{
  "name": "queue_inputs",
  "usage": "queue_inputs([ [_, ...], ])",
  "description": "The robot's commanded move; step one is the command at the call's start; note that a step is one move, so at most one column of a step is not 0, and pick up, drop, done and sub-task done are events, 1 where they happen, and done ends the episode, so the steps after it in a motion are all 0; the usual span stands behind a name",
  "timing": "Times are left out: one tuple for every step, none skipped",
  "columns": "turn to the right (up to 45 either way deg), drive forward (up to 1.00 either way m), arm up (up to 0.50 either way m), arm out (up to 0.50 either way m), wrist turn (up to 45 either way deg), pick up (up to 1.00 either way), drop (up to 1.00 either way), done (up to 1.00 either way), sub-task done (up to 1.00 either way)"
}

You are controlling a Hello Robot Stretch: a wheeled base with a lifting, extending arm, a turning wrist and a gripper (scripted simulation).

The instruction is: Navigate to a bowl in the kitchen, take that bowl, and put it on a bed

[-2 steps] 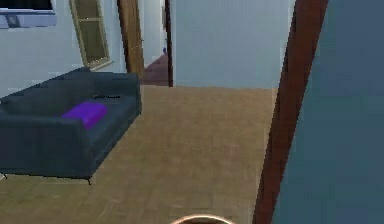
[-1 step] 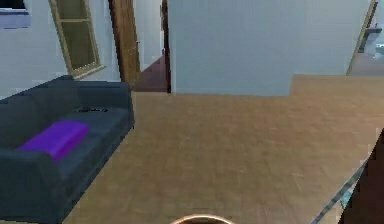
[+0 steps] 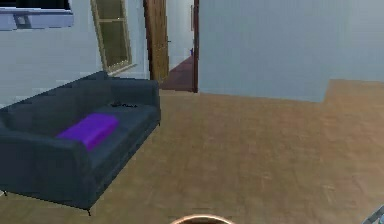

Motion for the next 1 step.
queue_inputs([
  [0.0, 1.00, 0.00, 0.00, 0.0, 0.00, 0.00, 0.00, 0.00],
])
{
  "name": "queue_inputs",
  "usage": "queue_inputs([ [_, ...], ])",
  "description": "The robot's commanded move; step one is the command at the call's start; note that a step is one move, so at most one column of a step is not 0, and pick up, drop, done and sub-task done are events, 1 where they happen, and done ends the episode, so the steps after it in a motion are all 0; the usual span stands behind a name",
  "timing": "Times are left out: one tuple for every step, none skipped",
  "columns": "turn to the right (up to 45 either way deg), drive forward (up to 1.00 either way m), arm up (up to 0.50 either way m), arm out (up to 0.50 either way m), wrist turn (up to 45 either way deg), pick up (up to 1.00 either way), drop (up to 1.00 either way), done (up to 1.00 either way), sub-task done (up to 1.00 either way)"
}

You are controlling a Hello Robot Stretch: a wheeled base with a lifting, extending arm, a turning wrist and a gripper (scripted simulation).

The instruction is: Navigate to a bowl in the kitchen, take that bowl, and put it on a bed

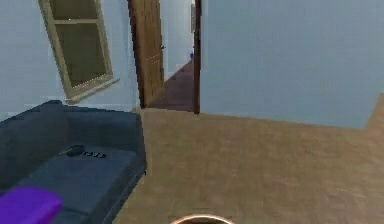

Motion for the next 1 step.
queue_inputs([
  [0.0, 1.00, 0.00, 0.00, 0.0, 0.00, 0.00, 0.00, 0.00],
])
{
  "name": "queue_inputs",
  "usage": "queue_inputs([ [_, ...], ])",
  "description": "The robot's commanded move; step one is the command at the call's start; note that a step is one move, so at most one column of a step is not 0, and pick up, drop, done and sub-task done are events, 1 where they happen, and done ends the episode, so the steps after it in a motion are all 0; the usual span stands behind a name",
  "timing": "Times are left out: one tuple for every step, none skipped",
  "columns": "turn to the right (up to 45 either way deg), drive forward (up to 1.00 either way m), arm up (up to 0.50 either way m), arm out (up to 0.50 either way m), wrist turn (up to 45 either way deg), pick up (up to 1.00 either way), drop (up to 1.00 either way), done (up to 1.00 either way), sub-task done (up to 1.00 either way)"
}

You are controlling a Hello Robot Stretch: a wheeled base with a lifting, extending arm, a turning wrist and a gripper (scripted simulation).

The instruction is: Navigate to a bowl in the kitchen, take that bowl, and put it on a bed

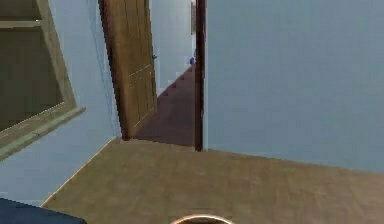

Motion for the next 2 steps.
queue_inputs([
  [-3.0, 0.00, 0.00, 0.00, 0.0, 0.00, 0.00, 0.00, 0.00],
  [0.0, 1.00, 0.00, 0.00, 0.0, 0.00, 0.00, 0.00, 0.00],
])
